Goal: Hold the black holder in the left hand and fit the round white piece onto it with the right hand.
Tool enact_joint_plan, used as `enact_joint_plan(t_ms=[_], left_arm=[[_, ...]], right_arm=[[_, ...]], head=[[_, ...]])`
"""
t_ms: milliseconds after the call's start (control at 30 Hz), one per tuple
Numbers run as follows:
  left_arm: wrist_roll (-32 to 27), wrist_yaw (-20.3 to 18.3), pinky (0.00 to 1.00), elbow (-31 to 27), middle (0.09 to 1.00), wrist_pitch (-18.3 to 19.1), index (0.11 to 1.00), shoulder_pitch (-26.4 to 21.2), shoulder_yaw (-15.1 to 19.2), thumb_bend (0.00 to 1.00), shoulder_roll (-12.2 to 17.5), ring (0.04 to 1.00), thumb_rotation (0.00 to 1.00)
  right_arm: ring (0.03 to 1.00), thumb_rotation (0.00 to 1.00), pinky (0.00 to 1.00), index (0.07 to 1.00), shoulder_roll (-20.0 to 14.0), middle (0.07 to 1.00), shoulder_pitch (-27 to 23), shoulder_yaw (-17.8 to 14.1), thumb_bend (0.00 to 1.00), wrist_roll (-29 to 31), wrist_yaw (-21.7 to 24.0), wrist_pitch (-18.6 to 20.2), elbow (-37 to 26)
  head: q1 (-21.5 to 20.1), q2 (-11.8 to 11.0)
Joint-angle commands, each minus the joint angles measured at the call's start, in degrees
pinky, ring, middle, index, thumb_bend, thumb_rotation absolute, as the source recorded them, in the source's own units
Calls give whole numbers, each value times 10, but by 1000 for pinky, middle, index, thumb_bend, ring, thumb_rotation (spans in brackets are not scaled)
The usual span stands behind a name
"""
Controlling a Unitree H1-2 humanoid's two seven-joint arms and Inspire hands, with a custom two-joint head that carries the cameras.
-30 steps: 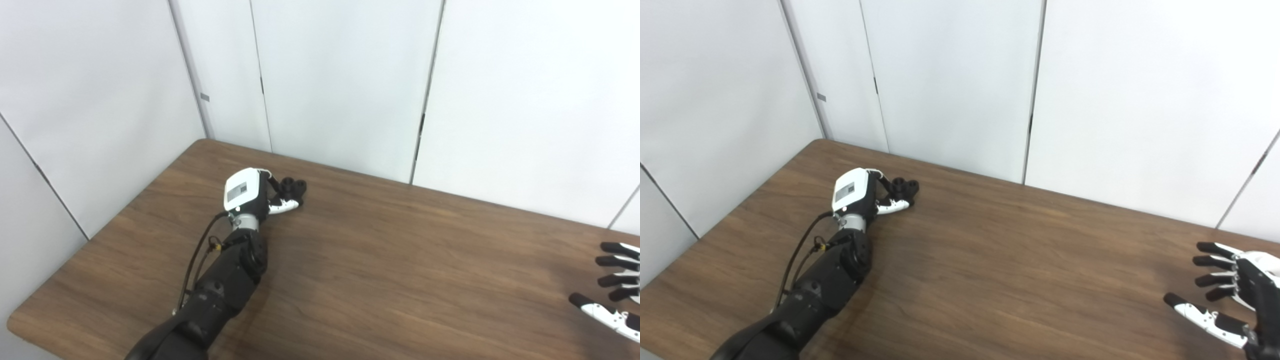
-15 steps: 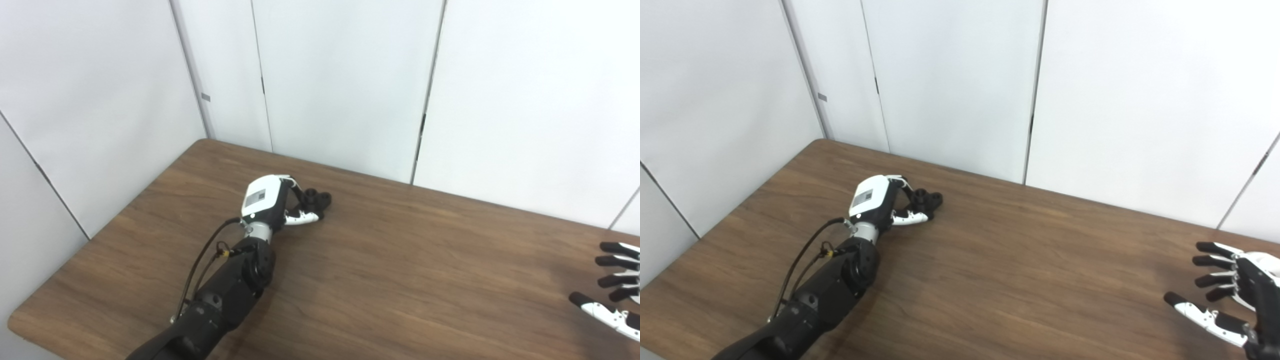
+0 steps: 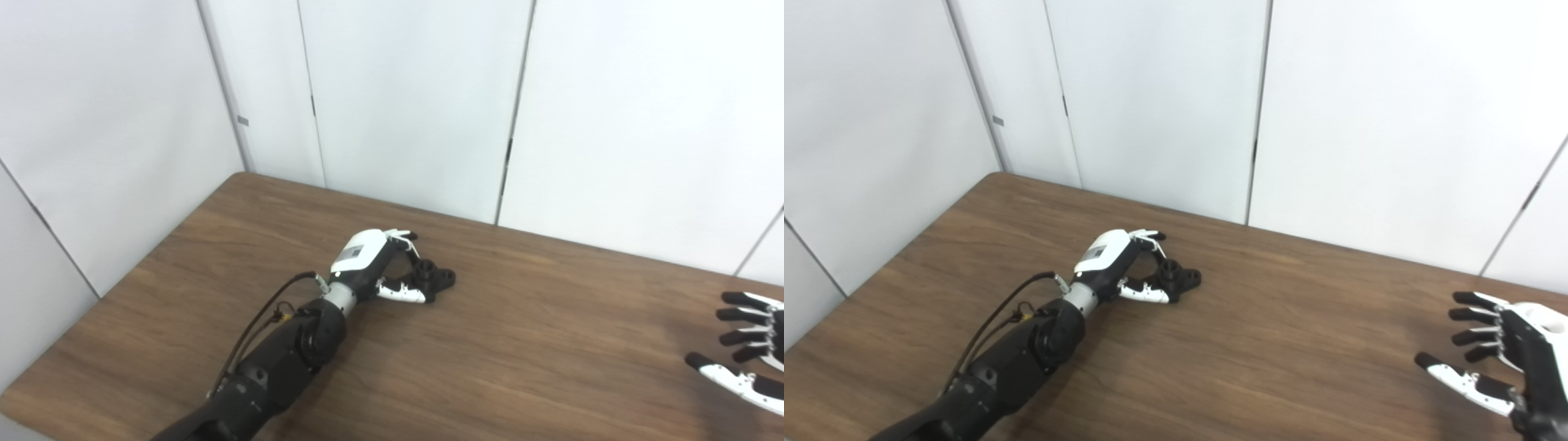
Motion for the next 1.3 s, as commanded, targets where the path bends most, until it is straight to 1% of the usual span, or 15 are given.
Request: enact_joint_plan(t_ms=[0,100,233,367,433,500,533,700,833,900,1133,1267], left_arm=[[9,-36,811,9,869,-29,484,-2,-21,523,-4,898,68],[8,-47,828,13,888,-52,484,-3,-30,523,-7,919,69],[9,-72,838,7,904,-66,485,-3,-43,522,-7,940,73],[15,-88,823,-13,904,-68,484,3,-54,523,-12,942,74],[12,-103,841,-27,908,-66,485,5,-62,522,-15,955,75],[19,-106,834,-28,904,-82,484,2,-74,521,-21,951,76],[21,-107,833,-29,903,-85,484,1,-78,521,-24,950,76],[21,-117,851,-32,902,-98,485,0,-93,521,-35,952,75],[21,-127,852,-27,902,-121,484,-1,-106,521,-45,949,74],[22,-134,859,-27,904,-127,483,-2,-113,522,-50,953,74],[28,-142,872,-30,896,-132,482,1,-128,522,-62,947,72],[49,-138,879,-23,898,-133,482,-1,-138,522,-66,951,71]], right_arm=[[556,0,425,711,-7,680,-21,-5,560,15,2,-23,-11],[544,0,407,713,-10,686,-21,-4,562,11,1,-23,-6],[543,0,409,718,-9,689,-19,-3,567,4,-4,-27,-5],[555,0,430,719,-7,691,-18,-2,570,3,-10,-43,7],[553,0,427,720,-8,689,-20,-1,570,-1,-15,-62,18],[555,1,428,720,-9,688,-22,0,569,-4,-18,-77,28],[557,0,430,722,-8,689,-23,0,567,-5,-18,-79,29],[563,0,443,731,-8,688,-24,0,559,-11,-17,-75,25],[567,1,445,733,-6,694,-24,-1,557,-11,-18,-74,23],[571,0,450,734,-3,698,-23,-2,556,-10,-18,-69,19],[575,1,457,733,-1,701,-24,0,550,-18,-21,-70,18],[577,10,461,732,1,698,-24,0,551,-22,-23,-69,16]], head=[[-7,3],[-17,4],[-35,8],[-56,11],[-60,11],[-66,11],[-67,11],[-76,15],[-86,18],[-94,20],[-112,24],[-127,25]])
